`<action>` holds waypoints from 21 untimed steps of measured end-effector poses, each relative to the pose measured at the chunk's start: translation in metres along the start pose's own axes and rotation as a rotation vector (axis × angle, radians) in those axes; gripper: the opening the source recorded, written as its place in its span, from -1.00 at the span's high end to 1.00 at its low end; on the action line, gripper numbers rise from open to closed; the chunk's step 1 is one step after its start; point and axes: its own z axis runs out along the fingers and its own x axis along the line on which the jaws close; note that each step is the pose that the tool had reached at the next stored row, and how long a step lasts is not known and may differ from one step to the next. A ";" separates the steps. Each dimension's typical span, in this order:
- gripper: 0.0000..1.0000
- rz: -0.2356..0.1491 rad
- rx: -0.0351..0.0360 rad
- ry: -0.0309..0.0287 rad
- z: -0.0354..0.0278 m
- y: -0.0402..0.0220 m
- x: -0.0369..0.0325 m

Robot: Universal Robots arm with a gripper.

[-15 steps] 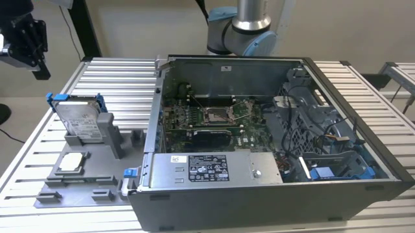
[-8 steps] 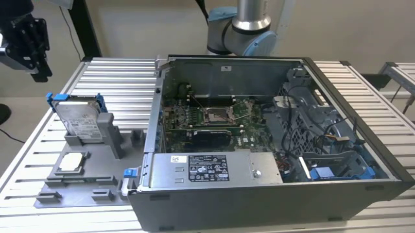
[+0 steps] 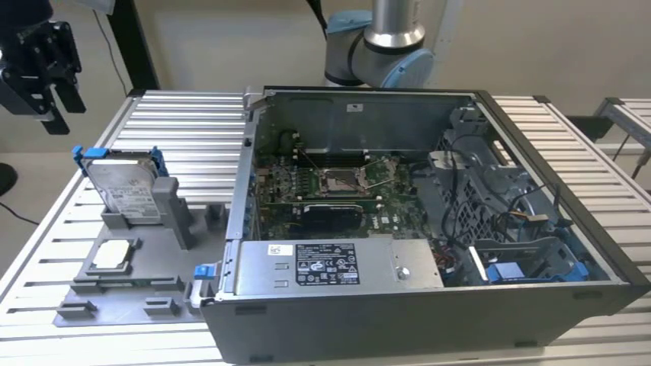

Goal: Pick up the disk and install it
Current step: 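Pick up the disk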

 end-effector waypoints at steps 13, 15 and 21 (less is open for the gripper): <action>1.00 0.000 0.0000 -0.0007 0.0154 -0.0020 0.0002; 1.00 0.000 -0.0001 -0.0007 0.0190 -0.0028 0.0003; 1.00 0.000 0.0002 -0.0039 0.0299 -0.0057 0.0005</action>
